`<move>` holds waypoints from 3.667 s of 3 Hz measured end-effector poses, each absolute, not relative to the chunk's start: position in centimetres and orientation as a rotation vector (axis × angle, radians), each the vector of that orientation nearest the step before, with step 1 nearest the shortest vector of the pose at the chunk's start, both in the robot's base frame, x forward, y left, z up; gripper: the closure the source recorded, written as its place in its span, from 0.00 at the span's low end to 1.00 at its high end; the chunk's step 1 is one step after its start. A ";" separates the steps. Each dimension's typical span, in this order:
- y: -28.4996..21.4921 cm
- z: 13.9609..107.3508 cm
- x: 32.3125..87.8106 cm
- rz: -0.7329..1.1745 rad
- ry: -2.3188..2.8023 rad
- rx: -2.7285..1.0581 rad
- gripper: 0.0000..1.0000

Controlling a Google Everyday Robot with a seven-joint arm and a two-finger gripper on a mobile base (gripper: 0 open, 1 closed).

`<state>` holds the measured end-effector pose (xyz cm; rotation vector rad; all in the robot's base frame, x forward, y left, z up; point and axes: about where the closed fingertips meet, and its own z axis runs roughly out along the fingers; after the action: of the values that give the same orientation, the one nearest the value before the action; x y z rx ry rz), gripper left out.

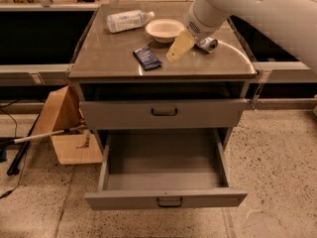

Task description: Place rxbar blueberry into middle drawer

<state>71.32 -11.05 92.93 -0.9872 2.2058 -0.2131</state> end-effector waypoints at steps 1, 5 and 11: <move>-10.5 92.2 72.2 -0.162 2.227 -0.970 0.00; -7.2 92.4 74.4 0.133 2.160 -0.925 0.00; -0.5 89.7 75.9 0.164 2.148 -0.933 0.00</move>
Offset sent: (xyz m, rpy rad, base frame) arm 0.0448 0.0104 -0.0159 0.2248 0.0223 0.0201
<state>75.93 -0.51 89.67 -0.9334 2.1479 0.1639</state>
